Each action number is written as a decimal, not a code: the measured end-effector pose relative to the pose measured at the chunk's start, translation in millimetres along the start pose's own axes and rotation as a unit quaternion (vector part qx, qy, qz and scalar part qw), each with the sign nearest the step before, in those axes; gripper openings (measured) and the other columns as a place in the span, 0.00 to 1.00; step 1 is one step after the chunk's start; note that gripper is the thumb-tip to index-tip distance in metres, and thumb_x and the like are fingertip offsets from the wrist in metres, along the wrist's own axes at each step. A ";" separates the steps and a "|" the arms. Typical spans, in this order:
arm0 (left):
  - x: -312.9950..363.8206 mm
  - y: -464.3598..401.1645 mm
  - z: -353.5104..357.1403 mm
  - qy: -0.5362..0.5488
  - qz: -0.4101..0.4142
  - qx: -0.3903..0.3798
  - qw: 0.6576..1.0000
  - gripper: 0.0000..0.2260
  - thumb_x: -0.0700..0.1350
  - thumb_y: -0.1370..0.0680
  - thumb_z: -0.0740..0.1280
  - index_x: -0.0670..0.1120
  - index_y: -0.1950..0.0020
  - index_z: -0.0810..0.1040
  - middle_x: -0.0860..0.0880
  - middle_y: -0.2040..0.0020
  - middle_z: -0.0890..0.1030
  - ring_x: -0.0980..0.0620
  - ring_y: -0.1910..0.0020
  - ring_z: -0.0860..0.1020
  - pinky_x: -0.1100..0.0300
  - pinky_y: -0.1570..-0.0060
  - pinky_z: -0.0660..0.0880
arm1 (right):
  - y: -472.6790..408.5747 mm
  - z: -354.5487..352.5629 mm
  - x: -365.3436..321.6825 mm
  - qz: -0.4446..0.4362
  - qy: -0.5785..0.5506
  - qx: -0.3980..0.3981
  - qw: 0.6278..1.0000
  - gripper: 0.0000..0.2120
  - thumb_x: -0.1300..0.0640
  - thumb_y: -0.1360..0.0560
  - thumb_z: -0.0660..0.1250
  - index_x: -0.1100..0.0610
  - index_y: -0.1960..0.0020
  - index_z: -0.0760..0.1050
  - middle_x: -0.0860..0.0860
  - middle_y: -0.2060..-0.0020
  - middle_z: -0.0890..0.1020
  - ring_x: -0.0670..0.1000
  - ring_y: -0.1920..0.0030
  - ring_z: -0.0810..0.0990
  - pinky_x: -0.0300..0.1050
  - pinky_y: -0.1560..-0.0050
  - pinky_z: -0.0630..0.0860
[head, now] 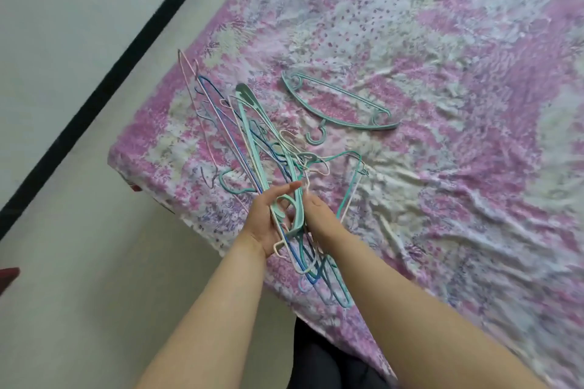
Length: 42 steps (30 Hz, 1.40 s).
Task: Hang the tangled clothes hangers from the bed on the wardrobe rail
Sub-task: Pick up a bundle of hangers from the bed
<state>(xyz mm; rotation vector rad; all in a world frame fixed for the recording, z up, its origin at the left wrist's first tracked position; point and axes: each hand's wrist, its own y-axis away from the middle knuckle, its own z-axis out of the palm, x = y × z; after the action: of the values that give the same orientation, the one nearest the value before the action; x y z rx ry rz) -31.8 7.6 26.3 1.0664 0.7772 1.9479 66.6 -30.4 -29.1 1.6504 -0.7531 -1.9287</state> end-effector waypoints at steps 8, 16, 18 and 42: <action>16.1 -14.5 -8.6 -0.153 0.061 0.168 0.972 0.12 0.45 0.17 0.56 0.48 0.45 0.79 0.49 0.66 0.71 0.57 0.74 0.74 0.64 0.75 0.70 | -12.4 10.7 -27.8 -0.086 0.037 -0.066 0.993 0.28 0.34 0.22 0.48 0.52 0.35 0.70 0.50 0.54 0.82 0.49 0.57 0.83 0.47 0.53 0.81; 24.8 -55.2 -43.6 -0.154 0.080 0.307 0.936 0.14 0.44 0.17 0.60 0.43 0.59 0.80 0.42 0.50 0.84 0.42 0.54 0.82 0.43 0.45 0.77 | -82.8 -24.8 -48.2 -0.095 0.527 0.046 0.843 0.27 0.42 0.18 0.45 0.57 0.45 0.77 0.58 0.53 0.81 0.59 0.54 0.79 0.48 0.59 0.70; 26.1 -62.9 -53.2 -0.145 0.075 0.305 0.938 0.14 0.44 0.17 0.60 0.42 0.59 0.79 0.44 0.50 0.84 0.44 0.54 0.82 0.46 0.48 0.78 | -111.5 -42.8 -48.9 -0.096 0.508 0.120 0.848 0.23 0.45 0.18 0.47 0.58 0.45 0.76 0.58 0.52 0.81 0.61 0.53 0.79 0.49 0.59 0.70; -20.7 -80.2 -120.0 -0.155 0.063 0.377 0.911 0.15 0.54 0.23 0.67 0.44 0.59 0.84 0.47 0.72 0.72 0.50 0.75 0.70 0.56 0.70 0.69 | -237.8 -154.3 -0.1 0.121 0.519 0.209 0.820 0.37 0.51 0.28 0.68 0.63 0.27 0.55 0.61 0.37 0.76 0.63 0.37 0.74 0.58 0.37 0.65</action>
<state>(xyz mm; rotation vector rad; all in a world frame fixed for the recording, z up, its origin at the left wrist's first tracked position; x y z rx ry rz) -102.8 14.4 -100.9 1.8642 1.3492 1.5186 216.4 128.2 -210.0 2.3327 -0.8468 -0.4724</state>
